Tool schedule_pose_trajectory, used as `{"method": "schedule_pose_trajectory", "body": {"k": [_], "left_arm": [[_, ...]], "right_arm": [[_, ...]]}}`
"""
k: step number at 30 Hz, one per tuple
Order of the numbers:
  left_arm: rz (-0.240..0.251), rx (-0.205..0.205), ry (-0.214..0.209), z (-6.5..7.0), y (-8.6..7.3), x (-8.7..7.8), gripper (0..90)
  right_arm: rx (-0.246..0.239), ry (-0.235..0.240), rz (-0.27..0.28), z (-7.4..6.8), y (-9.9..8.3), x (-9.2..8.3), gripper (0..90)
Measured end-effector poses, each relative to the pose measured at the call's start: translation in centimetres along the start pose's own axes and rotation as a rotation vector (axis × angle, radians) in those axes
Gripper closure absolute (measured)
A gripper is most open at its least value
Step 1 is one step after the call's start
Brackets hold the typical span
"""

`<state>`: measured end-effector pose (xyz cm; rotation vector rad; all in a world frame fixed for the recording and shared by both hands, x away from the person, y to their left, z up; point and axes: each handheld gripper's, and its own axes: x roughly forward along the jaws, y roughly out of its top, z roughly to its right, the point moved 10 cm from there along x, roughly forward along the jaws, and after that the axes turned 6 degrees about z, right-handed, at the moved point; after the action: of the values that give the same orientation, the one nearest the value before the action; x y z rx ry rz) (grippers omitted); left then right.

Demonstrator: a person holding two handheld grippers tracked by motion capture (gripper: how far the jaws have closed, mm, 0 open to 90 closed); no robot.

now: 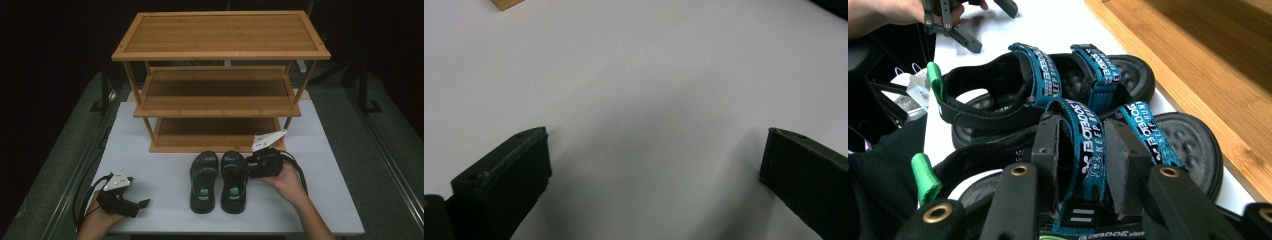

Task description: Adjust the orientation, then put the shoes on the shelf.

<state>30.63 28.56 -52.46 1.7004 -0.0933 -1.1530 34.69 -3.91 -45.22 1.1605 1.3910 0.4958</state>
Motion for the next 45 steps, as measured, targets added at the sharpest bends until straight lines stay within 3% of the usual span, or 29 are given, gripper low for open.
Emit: {"method": "schedule_pose_trajectory", "body": {"k": [8, 17, 20, 26, 34, 38, 45], "left_arm": [[-0.001, 0.000, 0.000, 0.0, 0.0, 0.0, 0.0], [-0.003, -0.013, -0.006, 0.0, 0.1, -0.1, 0.0], [0.030, -0.048, -0.055, 0.8, 1.1, -0.2, 0.0], [0.087, -0.029, -0.143, 3.1, 4.8, 0.1, 0.0], [0.129, 0.023, -0.236, 5.0, 8.8, 0.7, 14.7], [0.142, 0.061, -0.298, 6.5, 11.0, 1.7, 22.7], [0.140, 0.109, -0.370, 8.3, 13.4, 3.7, 33.3]], "right_arm": [[0.014, 0.008, 0.012, 0.0, 0.0, 0.4, 66.6], [0.013, -0.035, 0.065, 0.0, 0.7, -0.5, 49.7], [0.012, -0.038, 0.064, 0.0, 0.7, -0.6, 47.7], [0.003, -0.042, 0.055, -0.1, 0.5, -0.6, 47.7], [0.004, -0.034, 0.040, -0.4, 0.2, -0.5, 47.6], [0.007, -0.034, 0.038, -0.5, 0.1, -0.6, 46.9], [0.008, -0.033, 0.032, -0.5, -0.1, -0.6, 47.7]]}}
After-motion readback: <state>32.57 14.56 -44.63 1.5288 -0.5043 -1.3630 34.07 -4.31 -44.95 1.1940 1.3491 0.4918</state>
